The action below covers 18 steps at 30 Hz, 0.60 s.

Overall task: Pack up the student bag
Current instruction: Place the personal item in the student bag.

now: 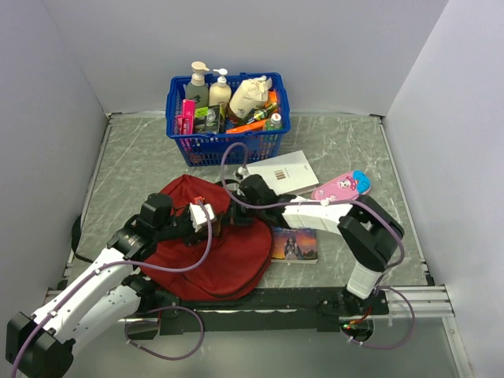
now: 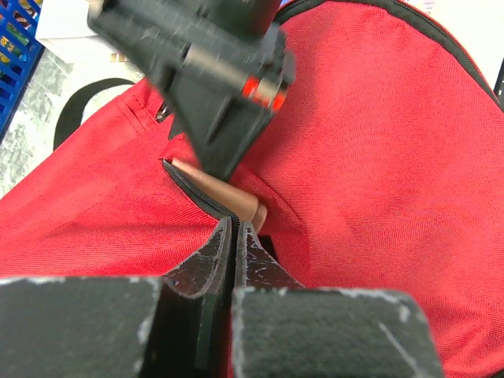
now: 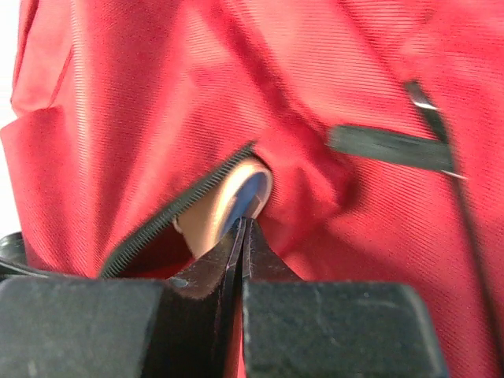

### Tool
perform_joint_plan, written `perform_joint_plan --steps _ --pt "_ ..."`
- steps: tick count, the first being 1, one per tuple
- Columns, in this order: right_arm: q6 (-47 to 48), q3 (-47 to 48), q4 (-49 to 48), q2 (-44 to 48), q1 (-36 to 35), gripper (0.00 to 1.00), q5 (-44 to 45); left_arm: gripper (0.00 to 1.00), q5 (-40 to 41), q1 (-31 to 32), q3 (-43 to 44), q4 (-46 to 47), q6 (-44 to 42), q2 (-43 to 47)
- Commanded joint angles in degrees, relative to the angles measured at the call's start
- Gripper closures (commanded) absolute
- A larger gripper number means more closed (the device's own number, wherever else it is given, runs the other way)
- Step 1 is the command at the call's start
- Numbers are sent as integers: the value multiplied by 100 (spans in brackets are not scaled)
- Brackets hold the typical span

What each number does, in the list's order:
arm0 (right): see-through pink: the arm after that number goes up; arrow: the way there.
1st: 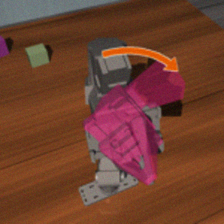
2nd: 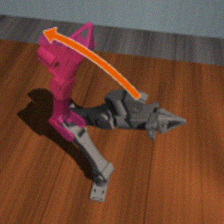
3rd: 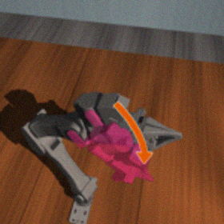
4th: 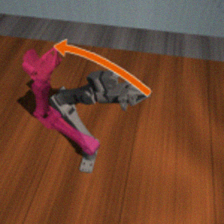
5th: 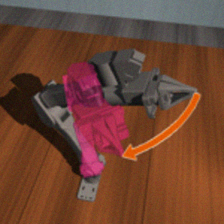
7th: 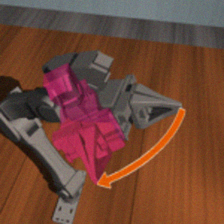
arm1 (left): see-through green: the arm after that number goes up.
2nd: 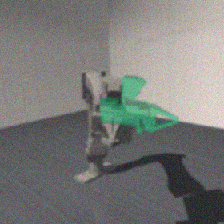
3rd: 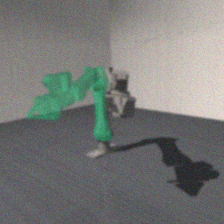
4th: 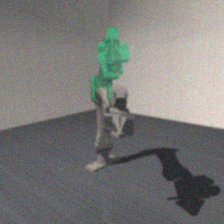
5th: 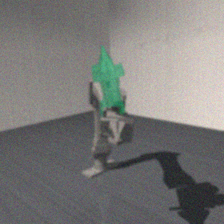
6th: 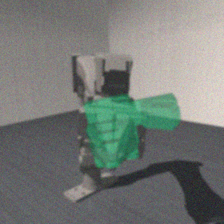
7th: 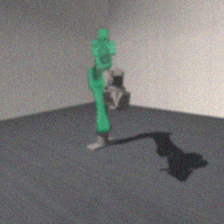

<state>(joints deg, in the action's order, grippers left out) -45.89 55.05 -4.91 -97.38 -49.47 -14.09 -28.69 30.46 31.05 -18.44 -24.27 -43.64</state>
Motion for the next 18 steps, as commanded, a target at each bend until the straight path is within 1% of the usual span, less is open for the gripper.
perform_joint_plan --steps 1,4,7,9,11,13,16,17,18 --pt "-183 708 -301 -307 -290 100 -243 96 -418 48 -11 516 89 57" --pt "-419 806 -580 -518 -335 100 -418 96 -436 39 -11 499 72 66" --pt "-631 771 -879 -633 -352 100 -358 97 -480 48 -29 499 89 83" --pt "-650 867 -846 -738 -344 100 -297 96 -497 48 -29 499 107 92" --pt "-527 946 -732 -765 -326 100 27 96 -506 39 -29 481 81 101" --pt "-456 929 -705 -730 -282 100 151 97 -506 39 -29 455 63 110" --pt "-386 745 -810 -494 -151 71 266 96 -550 30 -55 411 45 154" --pt "-334 527 -1036 -396 -116 54 188 96 -550 39 -72 411 45 162" --pt "-176 385 -1108 -256 -80 50 222 96 -550 30 -107 402 45 171"
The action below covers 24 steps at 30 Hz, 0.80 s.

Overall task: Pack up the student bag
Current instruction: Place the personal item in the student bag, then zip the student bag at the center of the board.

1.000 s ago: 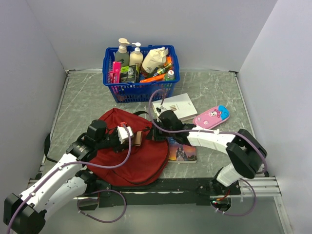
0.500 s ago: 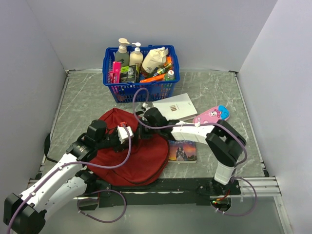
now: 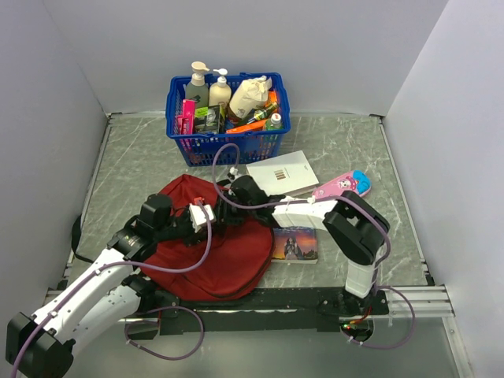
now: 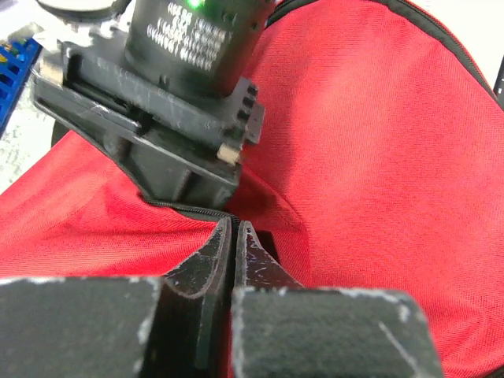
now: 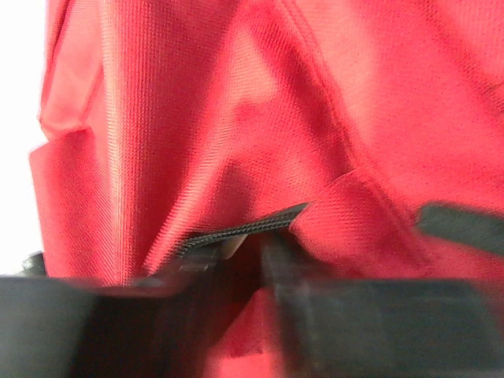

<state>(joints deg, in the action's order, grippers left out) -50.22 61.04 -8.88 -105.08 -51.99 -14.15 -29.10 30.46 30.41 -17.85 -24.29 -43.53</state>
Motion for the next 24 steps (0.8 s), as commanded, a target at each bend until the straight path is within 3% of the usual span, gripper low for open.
perform_joint_plan --steps 1,2,4,9,10,13,18,24 --pt "336 -380 -816 845 171 46 255 96 -509 30 -53 282 39 178" --pt "424 -695 -1017 988 171 40 203 94 -517 22 -71 256 -5 195" --pt "696 -768 -783 1321 180 37 132 87 -491 22 -132 238 -23 222" --pt "891 -1216 -466 1964 180 36 264 71 -351 -66 -97 212 65 310" --pt "882 -1365 -430 2130 180 36 333 61 -324 -101 -54 177 48 319" --pt "856 -1637 -281 2394 180 36 483 48 -437 -259 253 -279 -371 301" --pt "935 -1779 115 2676 180 37 835 44 -1361 -444 1062 -2314 -1927 187" --pt "1251 -1902 344 3001 171 40 1011 51 -1055 -742 1485 -3672 -3449 20"
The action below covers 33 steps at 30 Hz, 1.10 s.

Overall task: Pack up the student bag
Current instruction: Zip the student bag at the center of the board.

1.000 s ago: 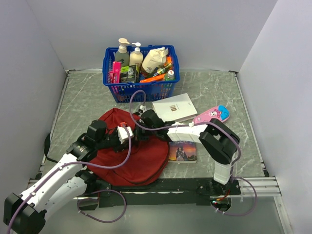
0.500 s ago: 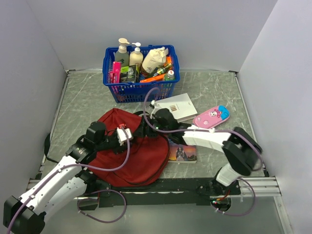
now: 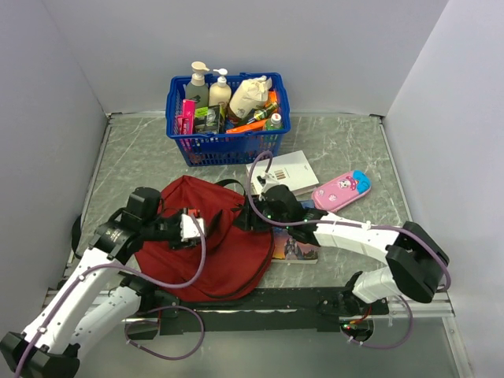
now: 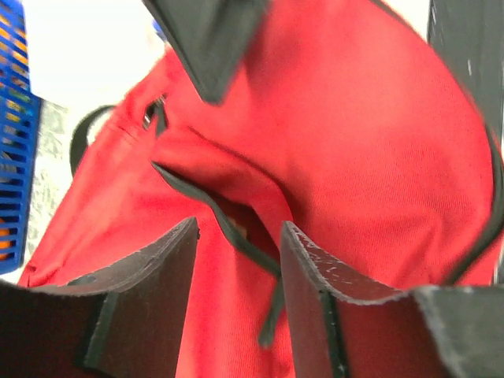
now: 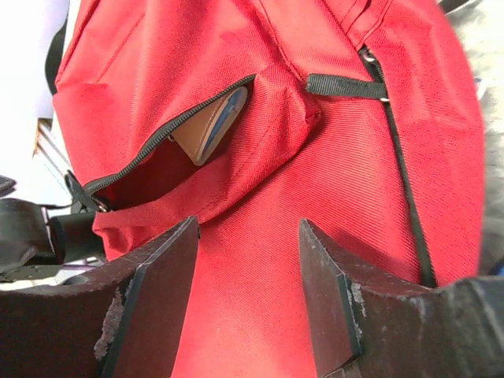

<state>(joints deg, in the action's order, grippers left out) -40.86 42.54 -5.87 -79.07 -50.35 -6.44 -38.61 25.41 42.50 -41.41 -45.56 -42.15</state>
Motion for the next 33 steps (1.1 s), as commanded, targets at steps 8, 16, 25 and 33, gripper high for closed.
perform_joint_plan --steps 8,16,25,33 --pt "1736 526 51 629 -54 41 -94 59 485 -1635 14 1114 1628 241" --pt "3382 2169 876 -284 -579 36 -1352 56 187 -2697 -496 616 1278 163" --pt "4288 2978 1167 -1277 -1381 38 -930 54 479 -3867 -604 1530 2173 -503" --pt "4517 3690 1650 -2217 -1706 40 -719 52 -1965 -5309 820 -304 554 -2094"
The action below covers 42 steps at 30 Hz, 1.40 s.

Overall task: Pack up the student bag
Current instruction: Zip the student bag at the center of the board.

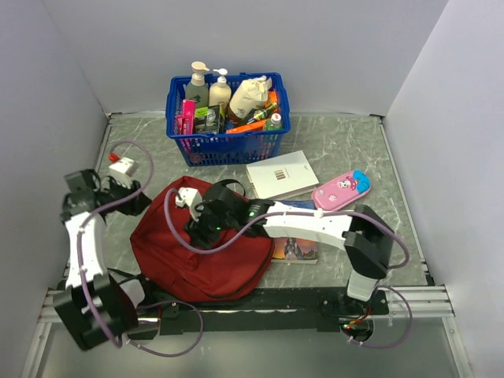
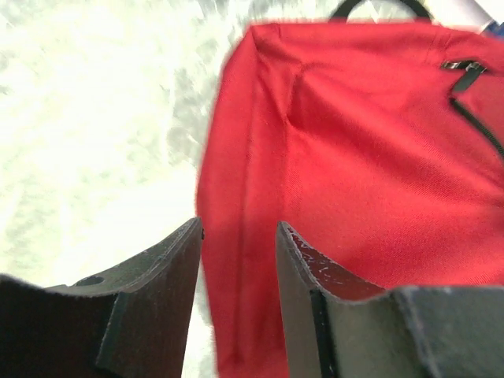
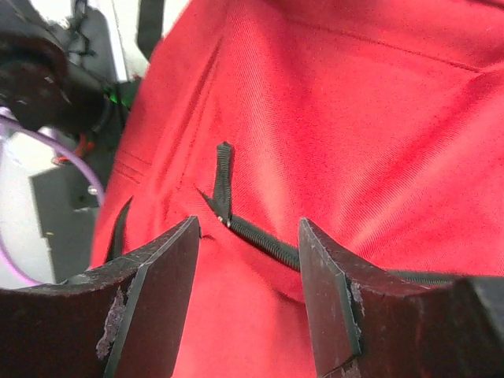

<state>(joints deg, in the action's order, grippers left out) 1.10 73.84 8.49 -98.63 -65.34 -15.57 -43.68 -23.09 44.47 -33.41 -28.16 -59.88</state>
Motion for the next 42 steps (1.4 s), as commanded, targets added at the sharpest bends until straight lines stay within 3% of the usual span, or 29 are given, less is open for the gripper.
perform_joint_plan --steps 1,6,13,22,28,34,37,39,42 --pt "303 596 223 -323 -216 40 195 52 -1642 -494 772 -1376 -1487 -401" --pt "224 544 118 -490 -242 40 213 50 -1740 -556 862 -2064 -2123 -412" --pt "302 719 179 -789 -391 41 326 48 -1819 -556 563 -1520 -1605 37" --pt "312 956 267 -1132 -506 43 432 49 -1819 -556 572 -1555 -1569 81" --pt "154 913 153 -1238 -506 59 748 49 -1916 -556 510 -1651 -1719 160" --pt "-57 833 100 -975 -243 67 741 46 -2100 -539 624 -2757 -2991 196" --pt "-329 781 -5 -851 -76 74 459 44 -2145 -477 721 -3869 -4299 143" --pt "-461 772 -67 -833 21 76 231 43 -2023 -276 713 -4391 -5284 108" --pt "-619 798 -111 -816 127 76 -23 43 -1767 269 555 -4508 -5515 318"
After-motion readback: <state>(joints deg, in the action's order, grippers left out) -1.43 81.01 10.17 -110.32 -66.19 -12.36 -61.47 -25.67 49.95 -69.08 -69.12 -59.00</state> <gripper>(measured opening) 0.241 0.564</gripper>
